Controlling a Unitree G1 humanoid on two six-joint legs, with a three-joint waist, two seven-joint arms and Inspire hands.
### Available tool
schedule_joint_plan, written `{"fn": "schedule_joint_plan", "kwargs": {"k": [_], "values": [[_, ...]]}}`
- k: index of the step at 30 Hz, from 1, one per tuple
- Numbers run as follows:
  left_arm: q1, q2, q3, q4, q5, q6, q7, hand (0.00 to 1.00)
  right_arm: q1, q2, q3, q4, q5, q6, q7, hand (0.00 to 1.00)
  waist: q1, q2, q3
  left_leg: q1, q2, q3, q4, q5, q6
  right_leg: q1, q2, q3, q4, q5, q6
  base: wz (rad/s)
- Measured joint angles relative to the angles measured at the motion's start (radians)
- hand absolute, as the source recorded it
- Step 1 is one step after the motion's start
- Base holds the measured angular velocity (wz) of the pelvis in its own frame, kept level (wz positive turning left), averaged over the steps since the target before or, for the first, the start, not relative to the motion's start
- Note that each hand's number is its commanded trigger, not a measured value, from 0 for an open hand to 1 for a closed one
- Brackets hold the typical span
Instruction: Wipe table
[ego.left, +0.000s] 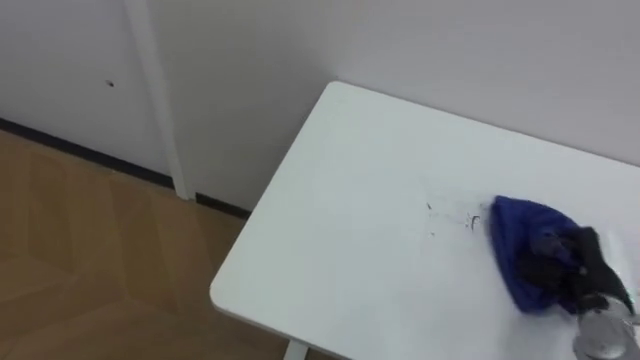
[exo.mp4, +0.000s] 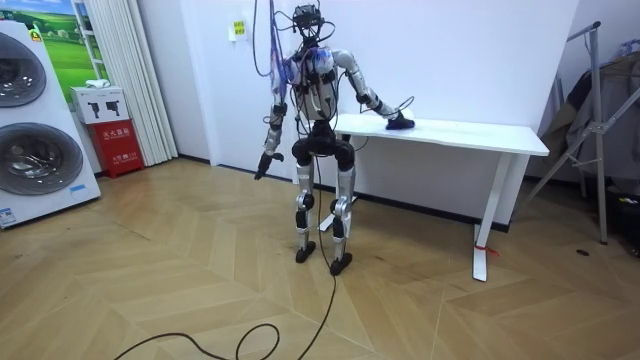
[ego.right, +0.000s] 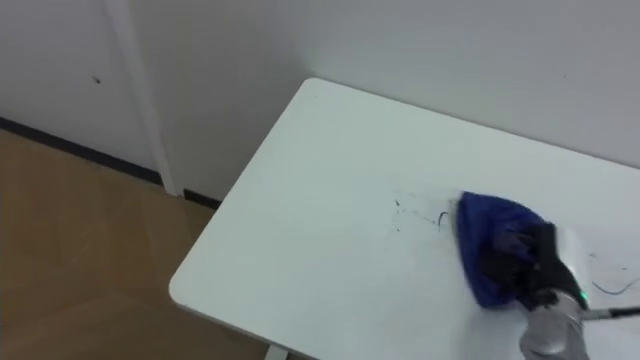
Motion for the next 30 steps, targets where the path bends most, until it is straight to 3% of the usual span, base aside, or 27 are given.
{"fn": "schedule_joint_plan", "kwargs": {"k": [3,7,11,16,17,18,19,20,22,24,26,29,30], "values": [[-0.003,0.006,0.003,-0.006,0.000,0.000,0.000,0.00,0.001,-0.033,-0.031,0.069,0.001,0.000,-0.006,1.00,-0.031,-0.002,-0.0100,0.003,-0.001,0.004,0.007,-0.003,0.005,0.009,-0.001,0.002,0.001,0.003,0.005,-0.04],[-0.030,0.007,-0.010,-0.006,-0.016,0.002,0.000,0.00,0.012,-0.083,-0.042,0.122,0.001,0.010,0.000,1.00,-0.044,-0.005,-0.0098,0.011,-0.001,0.012,0.008,-0.005,0.006,0.014,-0.002,0.007,0.000,0.005,0.008,-0.11],[-0.040,0.005,-0.036,-0.005,-0.022,0.002,0.001,0.00,0.003,-0.087,-0.038,0.120,-0.004,0.046,-0.002,1.00,-0.037,-0.004,-0.0098,0.015,0.004,0.028,0.012,-0.007,0.003,0.014,0.000,0.009,0.001,0.007,0.010,-0.17],[-0.078,-0.002,-0.128,0.019,-0.060,0.006,0.000,0.00,-0.103,-0.073,0.118,0.044,-0.112,0.209,-0.011,1.00,0.026,0.001,-0.0062,0.002,0.018,0.078,0.015,-0.008,-0.010,-0.020,0.014,0.022,0.003,0.014,-0.001,-0.36],[-0.085,-0.003,-0.141,0.021,-0.059,0.007,0.000,0.00,-0.117,-0.061,0.152,0.025,-0.135,0.227,-0.009,1.00,0.040,0.003,-0.0053,-0.001,0.026,0.087,0.013,-0.006,-0.013,-0.027,0.017,0.032,0.008,0.016,-0.004,-0.55],[-0.106,-0.006,-0.159,0.038,-0.059,0.007,-0.001,0.00,-0.153,-0.050,0.221,-0.016,-0.184,0.263,0.006,1.00,0.076,0.008,0.0015,-0.005,0.028,0.091,0.013,-0.005,-0.015,-0.047,0.025,0.045,0.021,0.022,-0.014,-0.67],[-0.116,-0.005,-0.170,0.047,-0.063,0.009,-0.004,0.00,-0.212,-0.028,0.309,-0.036,-0.227,0.275,0.037,1.00,0.089,0.010,0.0078,-0.015,0.032,0.084,0.016,-0.004,-0.017,-0.060,0.035,0.044,0.019,0.029,-0.024,-0.57],[-0.122,-0.003,-0.177,0.047,-0.070,0.010,-0.005,0.00,-0.248,-0.015,0.347,-0.036,-0.239,0.275,0.054,1.00,0.091,0.008,0.0161,-0.017,0.033,0.078,0.018,-0.005,-0.024,-0.061,0.038,0.040,0.018,0.031,-0.028,-0.08],[-0.143,-0.002,-0.216,0.042,-0.096,0.011,-0.016,0.00,-0.357,0.033,0.441,-0.038,-0.271,0.275,0.132,1.00,0.106,0.002,0.0217,-0.061,0.033,0.037,0.035,0.001,-0.035,-0.085,0.042,0.009,0.015,0.033,-0.032,0.40],[-0.143,-0.004,-0.241,0.013,-0.097,0.016,-0.024,0.00,-0.389,0.035,0.481,-0.031,-0.268,0.267,0.164,1.00,0.137,-0.005,0.0300,-0.076,0.026,0.014,0.034,0.013,-0.031,-0.091,0.039,-0.016,0.012,0.027,-0.037,0.57],[-0.122,-0.002,-0.251,-0.018,-0.105,0.017,-0.023,0.00,-0.386,0.034,0.497,-0.026,-0.230,0.264,0.181,1.00,0.170,-0.008,0.0300,-0.083,0.020,-0.011,0.032,0.018,-0.030,-0.087,0.036,-0.039,-0.003,0.022,-0.034,0.57],[-0.079,0.014,-0.249,-0.026,-0.145,0.034,-0.021,0.00,-0.344,0.001,0.486,-0.016,-0.113,0.227,0.140,1.00,0.159,-0.025,0.0304,-0.107,0.005,-0.067,0.045,0.019,-0.029,-0.081,0.029,-0.103,-0.010,0.016,-0.029,0.58],[-0.073,0.018,-0.248,-0.024,-0.153,0.034,-0.021,0.00,-0.314,-0.007,0.461,-0.001,-0.047,0.185,0.117,1.00,0.144,-0.027,0.0294,-0.117,0.001,-0.084,0.051,0.018,-0.028,-0.076,0.029,-0.113,-0.011,0.017,-0.028,0.66]]}}
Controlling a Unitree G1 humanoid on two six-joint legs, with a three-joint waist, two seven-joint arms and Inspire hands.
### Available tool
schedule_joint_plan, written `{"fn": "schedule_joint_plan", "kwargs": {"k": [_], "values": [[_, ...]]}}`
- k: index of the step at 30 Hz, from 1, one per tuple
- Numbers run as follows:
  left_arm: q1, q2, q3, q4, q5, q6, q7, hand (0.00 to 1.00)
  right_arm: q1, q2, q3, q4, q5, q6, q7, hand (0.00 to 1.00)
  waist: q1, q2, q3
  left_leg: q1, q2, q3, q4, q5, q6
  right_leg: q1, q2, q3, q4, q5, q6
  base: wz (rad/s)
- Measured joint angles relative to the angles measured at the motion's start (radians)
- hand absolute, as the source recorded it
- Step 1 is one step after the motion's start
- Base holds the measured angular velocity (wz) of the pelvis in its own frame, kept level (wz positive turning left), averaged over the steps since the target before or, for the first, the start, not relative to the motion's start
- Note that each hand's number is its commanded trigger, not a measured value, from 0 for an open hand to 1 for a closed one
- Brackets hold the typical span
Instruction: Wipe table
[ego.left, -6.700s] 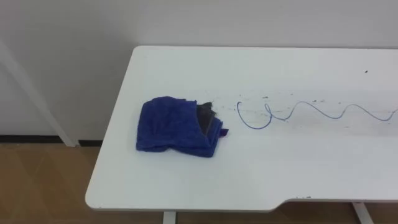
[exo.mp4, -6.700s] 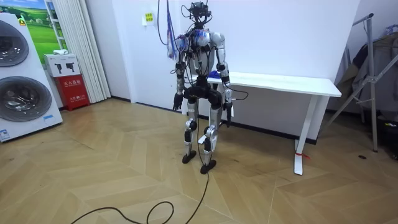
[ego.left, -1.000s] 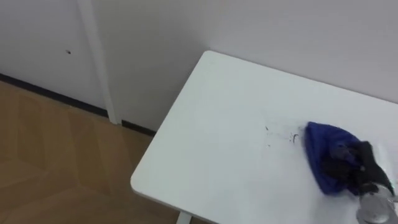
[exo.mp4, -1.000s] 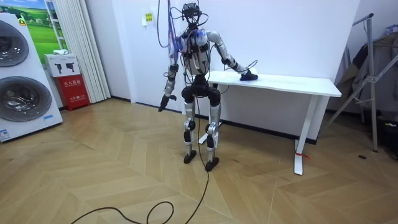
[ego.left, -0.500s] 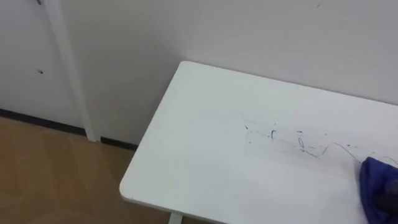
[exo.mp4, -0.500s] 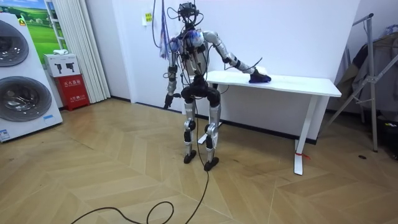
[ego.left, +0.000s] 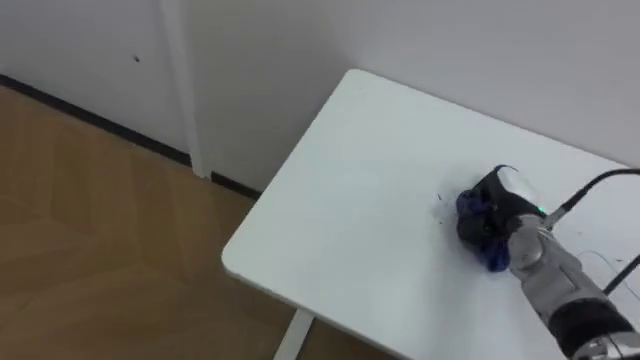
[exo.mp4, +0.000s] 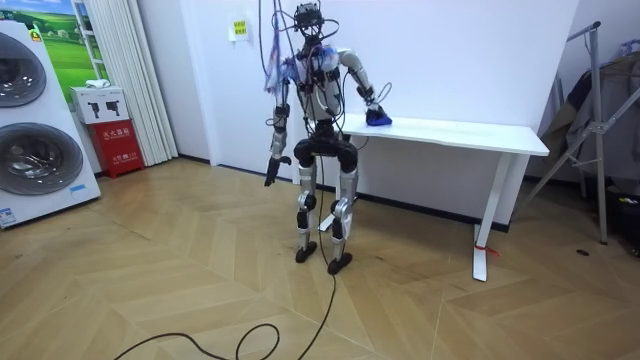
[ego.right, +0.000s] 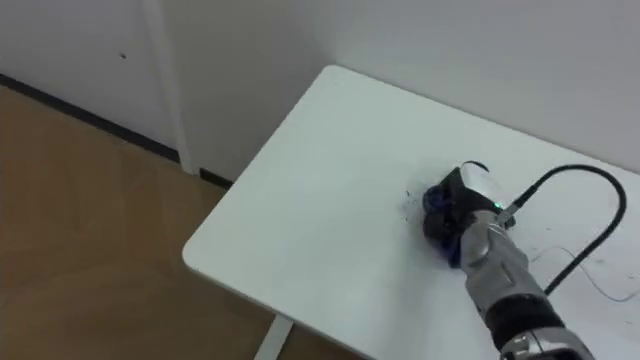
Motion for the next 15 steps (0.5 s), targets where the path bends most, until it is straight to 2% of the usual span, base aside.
{"fn": "schedule_joint_plan", "kwargs": {"k": [1,4,6,7,9,12,15], "values": [[-0.001,0.002,0.003,0.001,0.005,-0.004,0.000,0.00,0.038,0.000,-0.040,0.004,0.029,-0.046,-0.027,1.00,-0.023,0.000,-0.0015,-0.009,-0.007,-0.021,0.007,-0.002,0.002,0.006,-0.003,-0.017,0.001,0.000,0.001,0.66],[-0.022,0.003,0.035,0.000,0.050,-0.036,0.001,0.00,0.102,0.001,-0.126,0.008,0.050,-0.115,-0.067,1.00,-0.040,0.004,-0.0041,-0.021,-0.015,-0.035,0.014,-0.003,0.005,0.005,-0.008,-0.025,0.002,0.000,0.001,0.35],[-0.031,0.010,0.051,-0.001,0.060,-0.039,0.003,0.00,0.125,0.000,-0.158,0.008,0.061,-0.120,-0.080,1.00,-0.046,0.006,-0.0074,-0.027,-0.015,-0.035,0.016,-0.004,0.008,0.004,-0.011,-0.023,0.004,0.001,0.003,0.03],[-0.030,0.012,0.063,-0.004,0.060,-0.039,0.003,0.00,0.148,-0.001,-0.185,0.008,0.073,-0.123,-0.083,1.00,-0.050,0.010,-0.0199,-0.031,-0.017,-0.035,0.019,-0.006,0.012,0.001,-0.011,-0.021,0.004,0.005,0.009,0.00],[-0.020,0.012,0.089,-0.022,0.071,-0.039,0.002,0.00,0.199,-0.012,-0.218,0.008,0.073,-0.146,-0.086,1.00,-0.053,0.013,-0.0373,-0.021,-0.025,-0.041,0.020,-0.007,0.017,0.008,-0.014,-0.019,0.005,0.006,0.011,0.08],[0.001,0.010,0.113,-0.048,0.080,-0.031,0.006,0.00,0.244,-0.027,-0.245,0.009,0.068,-0.152,-0.099,1.00,-0.077,0.024,-0.0434,0.011,-0.026,-0.040,0.015,-0.005,0.027,0.033,-0.022,-0.011,0.010,0.006,0.012,0.05],[-0.001,0.007,0.112,-0.054,0.050,-0.031,0.027,0.00,0.233,-0.031,-0.242,0.017,0.071,-0.150,-0.098,1.00,-0.078,0.032,-0.0441,0.018,-0.027,-0.023,0.001,-0.005,0.031,0.039,-0.029,-0.013,0.009,0.006,0.016,-0.16]]}}
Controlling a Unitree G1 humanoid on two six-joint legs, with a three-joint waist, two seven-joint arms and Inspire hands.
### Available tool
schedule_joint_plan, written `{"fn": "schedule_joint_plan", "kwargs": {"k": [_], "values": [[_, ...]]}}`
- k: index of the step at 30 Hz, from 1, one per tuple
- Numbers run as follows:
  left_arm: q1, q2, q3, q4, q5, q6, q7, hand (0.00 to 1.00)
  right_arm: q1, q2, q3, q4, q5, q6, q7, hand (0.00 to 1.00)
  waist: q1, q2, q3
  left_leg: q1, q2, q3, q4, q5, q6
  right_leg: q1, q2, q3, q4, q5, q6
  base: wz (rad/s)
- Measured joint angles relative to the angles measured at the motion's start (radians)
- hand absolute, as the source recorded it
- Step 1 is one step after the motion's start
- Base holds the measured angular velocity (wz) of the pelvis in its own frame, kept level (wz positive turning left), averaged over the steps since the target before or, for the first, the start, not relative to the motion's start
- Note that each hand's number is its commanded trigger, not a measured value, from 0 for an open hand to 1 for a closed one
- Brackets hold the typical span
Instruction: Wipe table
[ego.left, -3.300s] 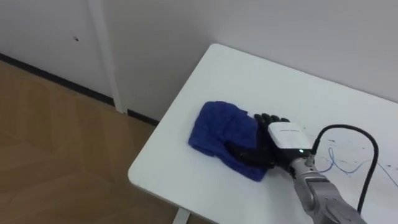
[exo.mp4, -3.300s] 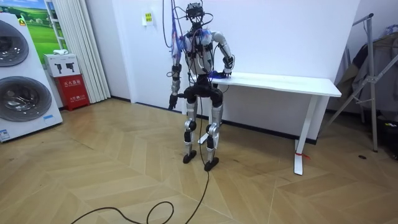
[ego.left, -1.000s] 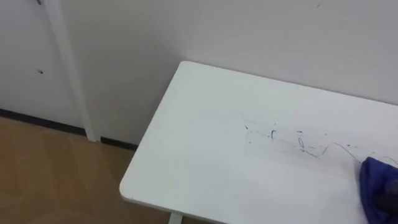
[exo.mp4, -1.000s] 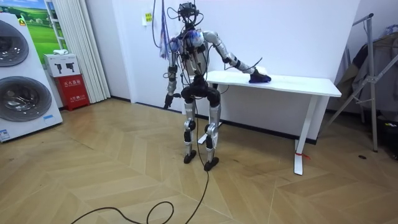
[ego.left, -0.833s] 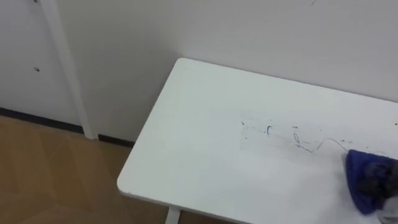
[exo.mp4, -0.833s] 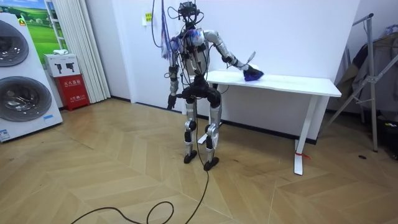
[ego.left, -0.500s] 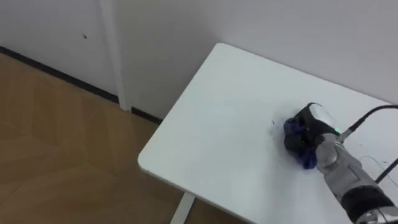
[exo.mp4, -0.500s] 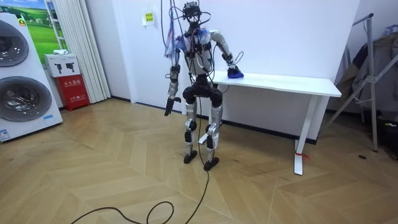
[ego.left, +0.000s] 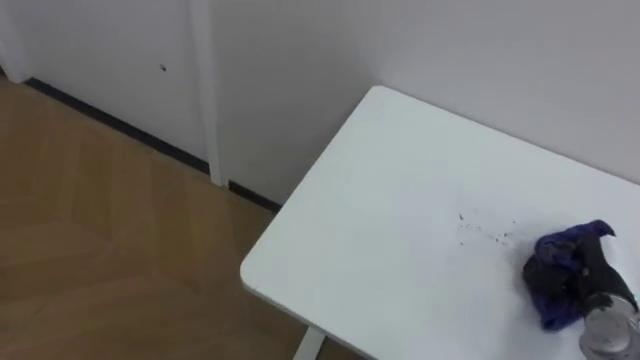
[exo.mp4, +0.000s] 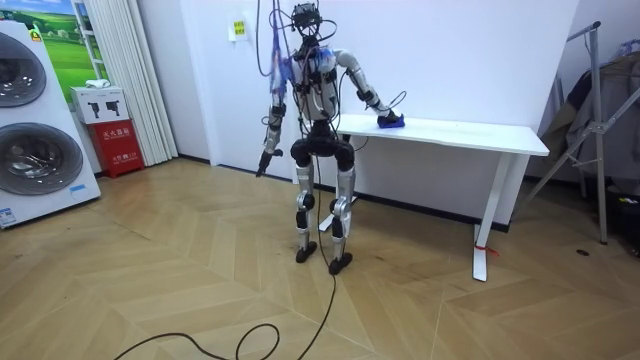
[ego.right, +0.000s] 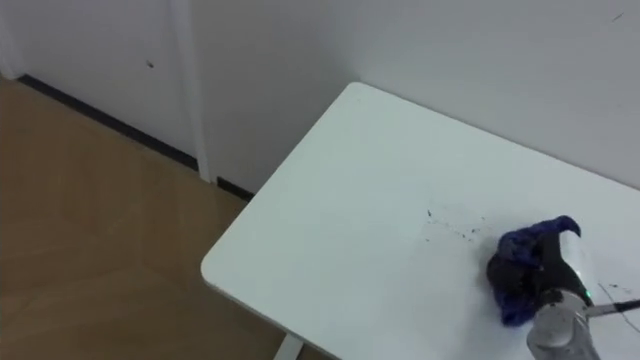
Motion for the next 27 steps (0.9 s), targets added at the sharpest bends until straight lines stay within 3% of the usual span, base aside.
{"fn": "schedule_joint_plan", "kwargs": {"k": [2,5,6,8,9,10,13,15,17,18,19,21,23,25,26,27], "values": [[-0.007,-0.002,-0.035,0.000,-0.030,0.000,0.025,0.00,-0.049,0.000,0.031,0.031,0.001,0.017,0.001,1.00,0.004,0.004,0.0015,0.000,0.001,0.009,0.003,-0.001,0.001,-0.003,0.000,0.003,0.000,0.002,0.004,-0.21],[-0.009,-0.004,-0.114,0.011,-0.070,-0.003,0.039,0.00,-0.176,0.002,0.114,0.080,0.002,0.087,0.022,1.00,0.018,0.011,0.0098,-0.002,0.003,0.039,0.001,0.000,-0.001,-0.015,0.002,0.027,0.001,0.002,0.005,-0.46],[-0.015,-0.013,-0.132,0.011,-0.072,-0.003,0.038,0.00,-0.227,0.002,0.143,0.092,0.003,0.117,0.036,1.00,0.033,0.017,0.0188,-0.005,0.008,0.060,-0.001,0.001,-0.003,-0.025,0.002,0.028,0.001,0.003,0.005,-0.52],[-0.026,-0.021,-0.162,0.011,-0.072,-0.004,0.038,0.00,-0.303,0.007,0.189,0.107,-0.005,0.155,0.053,1.00,0.043,0.022,0.0245,-0.032,0.020,0.075,-0.002,0.005,-0.010,-0.058,0.003,0.028,0.002,0.004,0.004,-0.39],[-0.032,-0.024,-0.171,0.012,-0.072,-0.005,0.037,0.00,-0.350,0.010,0.203,0.110,-0.011,0.174,0.067,1.00,0.061,0.026,0.0353,-0.043,0.022,0.087,-0.006,0.011,-0.015,-0.081,0.009,0.040,0.008,0.009,-0.004,-0.32],[-0.038,-0.025,-0.173,0.012,-0.077,-0.006,0.033,0.00,-0.397,0.013,0.227,0.116,-0.004,0.179,0.080,1.00,0.080,0.033,0.0533,-0.051,0.034,0.099,-0.005,0.013,-0.020,-0.096,0.017,0.051,0.013,0.014,-0.012,-0.34],[-0.042,-0.024,-0.178,0.011,-0.117,-0.009,0.029,0.00,-0.471,0.011,0.260,0.116,0.002,0.178,0.095,1.00,0.107,0.031,0.0553,-0.093,0.044,0.095,-0.009,0.026,-0.034,-0.146,0.028,0.052,0.017,0.019,-0.021,-0.03],[-0.021,-0.018,-0.193,0.011,-0.144,-0.009,0.025,0.00,-0.489,0.000,0.271,0.116,0.002,0.169,0.091,1.00,0.112,0.035,0.0610,-0.107,0.048,0.092,-0.013,0.031,-0.039,-0.160,0.034,0.049,0.015,0.020,-0.023,0.08],[0.006,-0.007,-0.191,0.011,-0.152,-0.009,0.021,0.00,-0.469,-0.013,0.272,0.115,-0.002,0.150,0.094,1.00,0.109,0.028,0.0556,-0.102,0.052,0.090,-0.020,0.036,-0.041,-0.160,0.036,0.040,0.016,0.020,-0.023,0.18],[0.026,0.001,-0.190,0.011,-0.152,-0.007,0.017,0.00,-0.437,-0.022,0.269,0.105,0.000,0.125,0.094,1.00,0.104,0.020,0.0503,-0.101,0.052,0.082,-0.021,0.037,-0.042,-0.155,0.037,0.038,0.015,0.018,-0.024,0.32],[0.041,0.002,-0.188,0.010,-0.152,-0.007,0.010,0.00,-0.397,-0.020,0.254,0.107,0.000,0.090,0.084,1.00,0.086,0.021,0.0533,-0.092,0.050,0.071,-0.020,0.037,-0.042,-0.142,0.037,0.024,0.010,0.018,-0.024,0.40],[0.049,0.003,-0.188,0.010,-0.153,-0.008,0.010,0.00,-0.326,-0.017,0.217,0.108,0.003,0.038,0.049,1.00,0.056,0.019,0.0491,-0.077,0.045,0.064,-0.018,0.034,-0.038,-0.106,0.035,0.013,-0.004,0.018,-0.024,0.66],[0.055,0.007,-0.186,-0.009,-0.144,-0.011,0.010,0.00,-0.248,-0.017,0.162,0.108,0.006,-0.006,0.027,1.00,0.040,0.011,0.0399,-0.062,0.043,0.065,-0.019,0.032,-0.035,-0.083,0.030,0.012,-0.001,0.015,-0.019,0.55],[0.059,0.011,-0.156,-0.027,-0.103,-0.030,0.010,0.00,-0.142,-0.017,0.074,0.108,0.005,-0.053,0.002,1.00,0.014,-0.001,0.0249,-0.045,0.034,0.065,-0.016,0.026,-0.026,-0.056,0.022,0.020,0.001,0.008,-0.008,0.32],[0.060,0.011,-0.144,-0.033,-0.087,-0.033,0.011,0.00,-0.122,-0.017,0.048,0.108,0.003,-0.057,-0.004,1.00,0.007,-0.002,0.0237,-0.041,0.034,0.064,-0.016,0.025,-0.024,-0.050,0.020,0.022,0.001,0.008,-0.008,0.13],[0.061,0.011,-0.117,-0.041,-0.065,-0.039,0.014,0.00,-0.086,-0.017,-0.002,0.108,0.001,-0.058,-0.016,1.00,-0.001,0.000,0.0140,-0.036,0.032,0.067,-0.015,0.022,-0.019,-0.046,0.016,0.023,0.002,0.008,-0.007,-0.10]]}}
